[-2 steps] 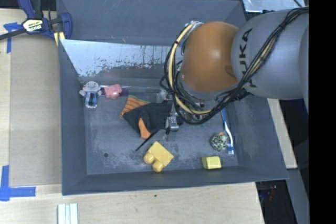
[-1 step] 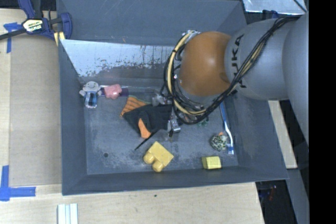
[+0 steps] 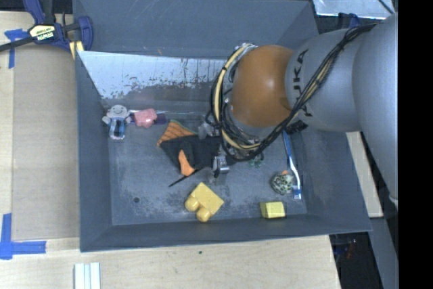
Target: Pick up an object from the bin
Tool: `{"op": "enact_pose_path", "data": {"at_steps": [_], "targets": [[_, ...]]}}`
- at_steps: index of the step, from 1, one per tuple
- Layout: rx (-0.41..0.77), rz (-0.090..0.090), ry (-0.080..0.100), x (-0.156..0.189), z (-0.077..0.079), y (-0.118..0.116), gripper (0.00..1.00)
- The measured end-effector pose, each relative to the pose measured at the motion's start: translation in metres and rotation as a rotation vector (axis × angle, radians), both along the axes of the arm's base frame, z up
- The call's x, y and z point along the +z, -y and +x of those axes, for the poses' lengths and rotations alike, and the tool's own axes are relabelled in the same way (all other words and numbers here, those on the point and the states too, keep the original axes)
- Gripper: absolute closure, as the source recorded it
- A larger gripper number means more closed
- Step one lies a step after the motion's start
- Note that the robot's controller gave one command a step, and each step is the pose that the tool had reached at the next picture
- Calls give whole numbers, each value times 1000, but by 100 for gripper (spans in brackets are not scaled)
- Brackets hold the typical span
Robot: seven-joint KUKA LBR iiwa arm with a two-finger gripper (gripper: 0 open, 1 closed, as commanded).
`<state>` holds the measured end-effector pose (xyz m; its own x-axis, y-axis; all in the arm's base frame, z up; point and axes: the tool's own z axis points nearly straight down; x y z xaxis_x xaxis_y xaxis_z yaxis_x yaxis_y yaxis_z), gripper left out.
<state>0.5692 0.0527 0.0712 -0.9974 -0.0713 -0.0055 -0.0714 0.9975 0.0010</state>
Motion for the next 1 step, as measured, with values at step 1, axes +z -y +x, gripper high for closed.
{"op": "enact_pose_path", "data": {"at_steps": [1], "targets": [[95,-2,2,3,-1,-1,0]]}}
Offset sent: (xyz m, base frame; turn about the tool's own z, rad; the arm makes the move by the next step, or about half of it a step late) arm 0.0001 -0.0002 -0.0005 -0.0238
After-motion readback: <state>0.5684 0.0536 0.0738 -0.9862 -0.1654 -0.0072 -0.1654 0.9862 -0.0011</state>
